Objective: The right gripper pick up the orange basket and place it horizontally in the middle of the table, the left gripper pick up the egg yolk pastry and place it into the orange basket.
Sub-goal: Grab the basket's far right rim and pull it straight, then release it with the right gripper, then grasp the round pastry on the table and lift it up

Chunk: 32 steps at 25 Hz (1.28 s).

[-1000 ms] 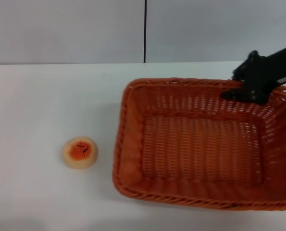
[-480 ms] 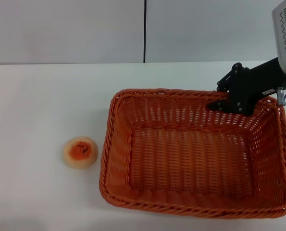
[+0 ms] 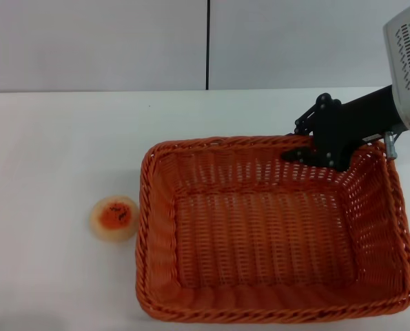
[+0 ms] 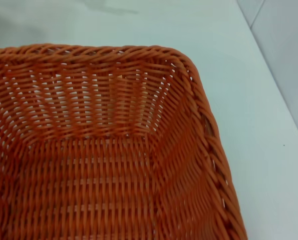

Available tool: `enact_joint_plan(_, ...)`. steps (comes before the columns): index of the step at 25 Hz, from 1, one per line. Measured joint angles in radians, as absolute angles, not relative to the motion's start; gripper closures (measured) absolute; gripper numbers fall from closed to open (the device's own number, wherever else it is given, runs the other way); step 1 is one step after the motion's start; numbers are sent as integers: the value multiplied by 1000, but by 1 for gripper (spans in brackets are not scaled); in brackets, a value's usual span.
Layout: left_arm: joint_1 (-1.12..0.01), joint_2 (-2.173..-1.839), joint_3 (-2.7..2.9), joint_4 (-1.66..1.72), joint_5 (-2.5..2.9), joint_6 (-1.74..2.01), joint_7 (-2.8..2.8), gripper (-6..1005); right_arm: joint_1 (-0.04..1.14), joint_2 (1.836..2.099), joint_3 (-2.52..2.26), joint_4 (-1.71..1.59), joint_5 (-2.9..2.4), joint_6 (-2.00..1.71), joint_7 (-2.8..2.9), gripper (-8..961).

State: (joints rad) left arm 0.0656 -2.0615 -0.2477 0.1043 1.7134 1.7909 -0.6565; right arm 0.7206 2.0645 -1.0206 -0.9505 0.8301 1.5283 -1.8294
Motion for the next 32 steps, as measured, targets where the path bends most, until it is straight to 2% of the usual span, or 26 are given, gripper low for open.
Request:
enact_joint_plan(10, 71, -2061, -245, 105, 1713, 1802, -657, 283, 686, 2073, -1010, -963, 874, 1508, -1817, 765)
enact_joint_plan(14, 67, -2060, -225, 124, 1714, 1806, -657, 284, 655, 2074, -1008, -980, 908, 1529, -1814, 597)
enact_joint_plan(17, 59, -2059, -175, 164, 1713, 1810, -657, 285, 616, 2075, -1007, -1040, 947, 1559, -1788, 427)
enact_joint_plan(18, 51, -2059, -115, 199, 1714, 1812, -662, 285, 575, 2075, -1005, -1099, 1008, 1592, -1764, 371)
enact_joint_plan(21, 36, -2059, -14, 253, 1714, 1813, -671, 286, 514, 2075, -1002, -1168, 1092, 1622, -1742, 359)
enact_joint_plan(24, 11, -2057, 143, 339, 1720, 1815, -701, 287, 400, 2075, -1002, -1279, 1243, 1648, -1696, 355)
enact_joint_plan(25, -13, -2057, 235, 406, 1742, 1813, -751, 287, 313, 2076, -1001, -1332, 1353, 1649, -1668, 355)
enact_joint_plan(26, -13, -2057, 235, 406, 1742, 1813, -751, 288, 313, 2076, -1001, -1332, 1353, 1649, -1668, 355)
enact_joint_plan(30, -89, -2058, 291, 483, 1872, 1803, -812, 289, 136, 2076, -948, -1337, 1604, 1664, -1665, 355)
enact_joint_plan(32, -106, -2058, 291, 488, 1903, 1797, -812, 290, 115, 2076, -929, -1321, 1643, 1677, -1667, 355)
